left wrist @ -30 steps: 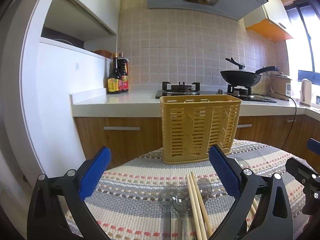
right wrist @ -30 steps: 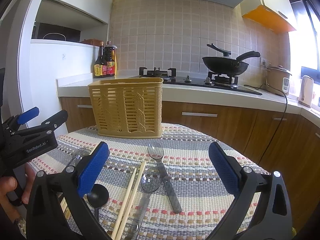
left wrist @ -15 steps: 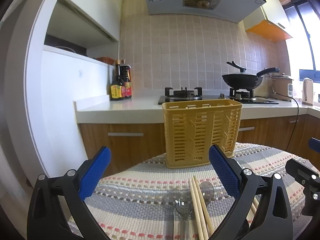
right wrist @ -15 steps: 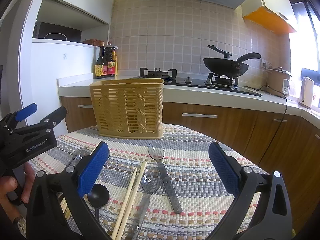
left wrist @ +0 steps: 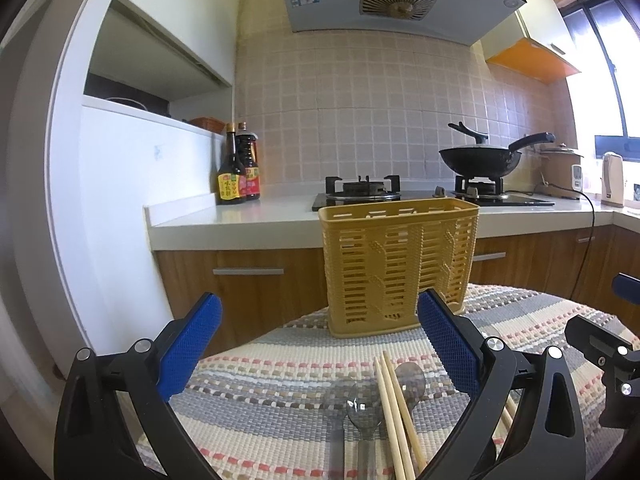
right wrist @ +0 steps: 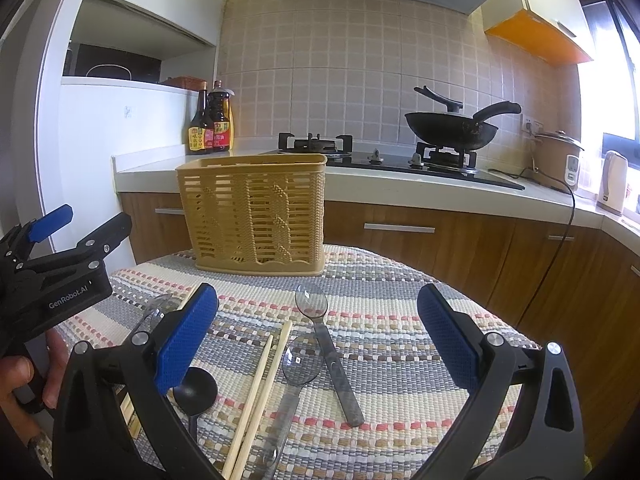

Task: Organize utensils

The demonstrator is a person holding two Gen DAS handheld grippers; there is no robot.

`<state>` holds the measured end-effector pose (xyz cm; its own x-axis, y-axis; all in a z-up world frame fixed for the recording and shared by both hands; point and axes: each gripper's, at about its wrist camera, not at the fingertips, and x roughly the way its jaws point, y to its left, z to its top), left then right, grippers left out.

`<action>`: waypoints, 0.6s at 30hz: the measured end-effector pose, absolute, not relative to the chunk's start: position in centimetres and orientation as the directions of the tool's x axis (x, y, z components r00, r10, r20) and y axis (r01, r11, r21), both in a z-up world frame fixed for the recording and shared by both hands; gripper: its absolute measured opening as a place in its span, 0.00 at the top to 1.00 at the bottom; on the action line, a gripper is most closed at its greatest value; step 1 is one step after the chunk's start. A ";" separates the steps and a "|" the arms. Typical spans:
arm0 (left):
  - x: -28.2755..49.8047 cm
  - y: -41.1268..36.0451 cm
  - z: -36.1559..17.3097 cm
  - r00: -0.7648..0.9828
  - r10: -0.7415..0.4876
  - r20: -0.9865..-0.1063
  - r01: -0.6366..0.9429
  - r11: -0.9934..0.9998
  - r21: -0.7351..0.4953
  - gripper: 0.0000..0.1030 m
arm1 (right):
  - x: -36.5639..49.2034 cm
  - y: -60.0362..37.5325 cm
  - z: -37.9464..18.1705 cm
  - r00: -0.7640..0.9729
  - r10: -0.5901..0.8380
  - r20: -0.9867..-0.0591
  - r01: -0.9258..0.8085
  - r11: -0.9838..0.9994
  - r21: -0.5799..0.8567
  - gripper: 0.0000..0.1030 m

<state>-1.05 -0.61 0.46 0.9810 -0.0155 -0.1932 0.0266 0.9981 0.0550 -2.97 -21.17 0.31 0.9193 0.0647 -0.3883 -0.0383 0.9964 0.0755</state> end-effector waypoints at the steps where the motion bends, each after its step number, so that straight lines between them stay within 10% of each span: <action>1: -1.1 -0.6 0.5 0.981 -0.016 -0.191 0.027 0.998 0.055 0.07 | -3.0 -21.2 0.3 0.920 0.066 -0.387 -0.039 0.996 0.076 0.07; 18: -1.1 -0.7 0.5 0.980 -0.008 -0.199 0.020 0.998 0.058 0.07 | -2.9 -21.0 0.2 0.917 0.064 -0.394 -0.040 0.997 0.070 0.07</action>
